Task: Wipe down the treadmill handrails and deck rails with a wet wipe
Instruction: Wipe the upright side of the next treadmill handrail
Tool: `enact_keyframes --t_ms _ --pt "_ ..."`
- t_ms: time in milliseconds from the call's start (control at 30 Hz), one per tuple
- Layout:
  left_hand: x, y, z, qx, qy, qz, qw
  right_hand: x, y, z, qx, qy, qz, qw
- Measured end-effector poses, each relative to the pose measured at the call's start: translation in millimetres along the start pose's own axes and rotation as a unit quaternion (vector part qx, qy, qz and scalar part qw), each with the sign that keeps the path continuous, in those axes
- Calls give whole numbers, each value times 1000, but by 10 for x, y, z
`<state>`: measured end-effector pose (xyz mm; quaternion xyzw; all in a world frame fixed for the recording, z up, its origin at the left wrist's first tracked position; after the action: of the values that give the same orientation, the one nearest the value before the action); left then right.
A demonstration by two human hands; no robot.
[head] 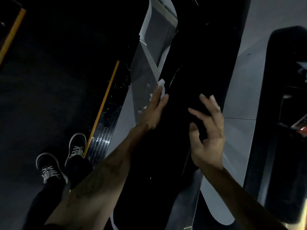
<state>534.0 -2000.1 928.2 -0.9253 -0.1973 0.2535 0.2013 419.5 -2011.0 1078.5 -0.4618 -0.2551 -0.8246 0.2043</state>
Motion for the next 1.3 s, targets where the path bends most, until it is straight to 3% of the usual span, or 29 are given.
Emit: enact_keyframes --t_ms 233,433,567,733,933,1100,1300 --pt "-104 -332 2 -98 19 46 994 1 -13 -17 5 -4 0 1000" --pt "-27 121 -159 -83 3 25 996 -5 -3 3 3 0 -4 1000" --pt "1 -113 -36 -25 -22 7 999 -4 4 1 7 -2 -3 1000" --pt "-145 -437 -120 -92 9 42 995 4 -3 -15 6 -10 -2 1000" --pt "-100 58 -372 -92 51 38 994 4 5 -1 2 -6 0 1000" --pt "-47 -57 -248 -5 6 17 1000 2 7 29 -5 -2 2 1000" --pt "-138 -511 -137 -133 30 60 989 -5 -3 30 -11 -13 1 1000"
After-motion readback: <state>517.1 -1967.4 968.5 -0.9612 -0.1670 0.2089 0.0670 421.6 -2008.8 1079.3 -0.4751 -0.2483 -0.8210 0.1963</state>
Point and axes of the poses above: each hand's wrist, its own y-axis towards the middle knuckle, its own x-axis out of the back of the hand, z = x × y, the point moved 1 cm from there along y, towards the middle knuckle, and after that the axes turned 7 degrees about -z, right-handed, at the moved point
